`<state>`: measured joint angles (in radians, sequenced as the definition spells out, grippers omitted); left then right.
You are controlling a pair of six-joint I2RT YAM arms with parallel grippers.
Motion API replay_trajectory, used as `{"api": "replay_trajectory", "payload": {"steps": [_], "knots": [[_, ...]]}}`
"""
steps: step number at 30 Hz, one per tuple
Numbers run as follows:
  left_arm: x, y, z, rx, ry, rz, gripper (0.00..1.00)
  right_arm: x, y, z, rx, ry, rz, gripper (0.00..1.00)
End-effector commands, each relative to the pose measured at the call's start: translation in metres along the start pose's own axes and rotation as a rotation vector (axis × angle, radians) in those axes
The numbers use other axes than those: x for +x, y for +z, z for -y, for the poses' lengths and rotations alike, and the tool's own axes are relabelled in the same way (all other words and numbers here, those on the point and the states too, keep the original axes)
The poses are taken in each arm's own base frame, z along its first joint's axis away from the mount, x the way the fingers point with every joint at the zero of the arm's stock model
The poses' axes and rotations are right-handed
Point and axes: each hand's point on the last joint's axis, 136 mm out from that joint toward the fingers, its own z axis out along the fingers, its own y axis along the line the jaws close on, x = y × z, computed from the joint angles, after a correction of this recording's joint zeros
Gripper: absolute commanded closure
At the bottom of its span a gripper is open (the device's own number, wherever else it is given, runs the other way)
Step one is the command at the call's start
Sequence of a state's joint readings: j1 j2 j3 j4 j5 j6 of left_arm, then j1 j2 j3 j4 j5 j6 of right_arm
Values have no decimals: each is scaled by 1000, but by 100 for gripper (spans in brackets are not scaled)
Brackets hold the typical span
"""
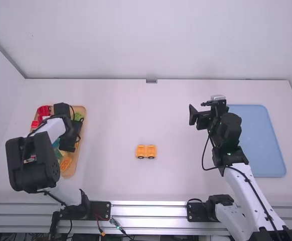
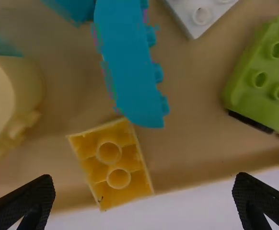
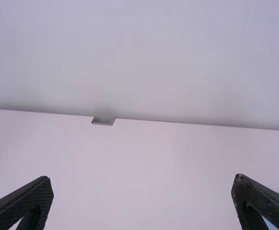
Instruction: Assemble lego blocks to make yellow taxi
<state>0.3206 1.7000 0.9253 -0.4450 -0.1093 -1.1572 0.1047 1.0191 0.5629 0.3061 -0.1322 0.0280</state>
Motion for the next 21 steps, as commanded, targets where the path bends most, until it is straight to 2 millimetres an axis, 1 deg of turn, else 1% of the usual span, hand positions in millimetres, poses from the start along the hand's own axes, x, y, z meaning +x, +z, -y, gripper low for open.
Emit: {"api": "replay_trajectory", "payload": {"steps": [1,8,11,13,17,18,20,21], "knots": [[2,7,-7,-19,-4,5,0,-18,-2,-2,-5,-4,40,1],[3,13,-10,-5,-7,11,3,-18,-2,-4,-16,-4,39,1],[5,16,-11,3,-7,14,5,-18,-2,-6,-30,-5,39,1],[5,18,-12,6,-8,16,9,-18,-2,-6,-29,-5,39,1],[7,21,-15,10,-8,17,21,-18,-2,-6,-30,-4,39,1],[7,21,-15,11,-8,17,21,-18,-2,-6,-30,-5,39,1],[7,22,-16,9,-9,17,28,-18,-2,-6,-30,-5,39,1],[7,22,-16,10,-8,18,33,-18,-2,-6,-30,-4,39,1]]}}
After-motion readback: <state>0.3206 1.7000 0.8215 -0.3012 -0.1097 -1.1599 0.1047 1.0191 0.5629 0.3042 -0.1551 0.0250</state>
